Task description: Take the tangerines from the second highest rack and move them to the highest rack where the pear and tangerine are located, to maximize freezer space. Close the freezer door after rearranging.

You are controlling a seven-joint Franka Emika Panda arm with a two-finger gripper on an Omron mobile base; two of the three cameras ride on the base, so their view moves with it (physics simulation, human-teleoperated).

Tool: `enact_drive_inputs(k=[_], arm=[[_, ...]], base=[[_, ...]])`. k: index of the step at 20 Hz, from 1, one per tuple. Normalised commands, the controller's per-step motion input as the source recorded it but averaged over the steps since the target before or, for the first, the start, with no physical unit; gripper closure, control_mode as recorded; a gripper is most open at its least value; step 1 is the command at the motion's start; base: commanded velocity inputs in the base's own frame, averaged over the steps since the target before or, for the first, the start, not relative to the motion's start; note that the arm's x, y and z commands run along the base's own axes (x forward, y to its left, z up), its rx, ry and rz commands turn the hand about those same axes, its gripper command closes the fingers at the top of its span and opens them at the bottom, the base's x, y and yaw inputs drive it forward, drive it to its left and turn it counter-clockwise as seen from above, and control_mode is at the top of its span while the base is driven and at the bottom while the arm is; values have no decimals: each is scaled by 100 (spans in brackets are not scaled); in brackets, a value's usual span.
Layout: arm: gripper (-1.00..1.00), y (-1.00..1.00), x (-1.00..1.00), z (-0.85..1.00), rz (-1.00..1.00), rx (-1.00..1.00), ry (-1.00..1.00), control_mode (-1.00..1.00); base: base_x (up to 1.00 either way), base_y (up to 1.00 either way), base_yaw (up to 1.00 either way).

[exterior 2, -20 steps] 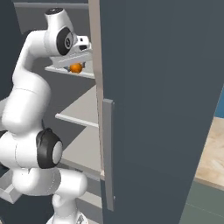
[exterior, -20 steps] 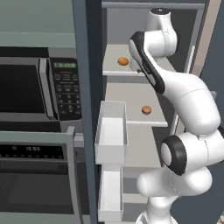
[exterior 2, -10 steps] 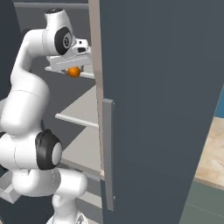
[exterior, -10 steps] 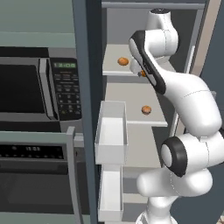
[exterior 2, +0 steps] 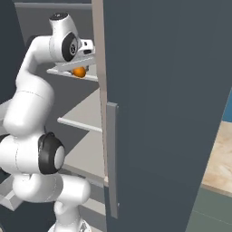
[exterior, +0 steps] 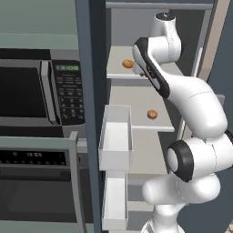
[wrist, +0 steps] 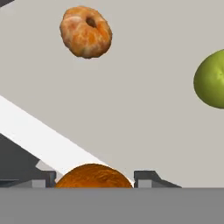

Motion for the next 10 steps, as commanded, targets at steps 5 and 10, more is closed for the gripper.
enact_drive_inputs(k=[5, 10], arm=[[100, -11, 96, 0, 9, 2, -7, -100], [100, -10, 88, -6, 6, 1, -15, -100]], base=[[0, 0, 0], [0, 0, 0]])
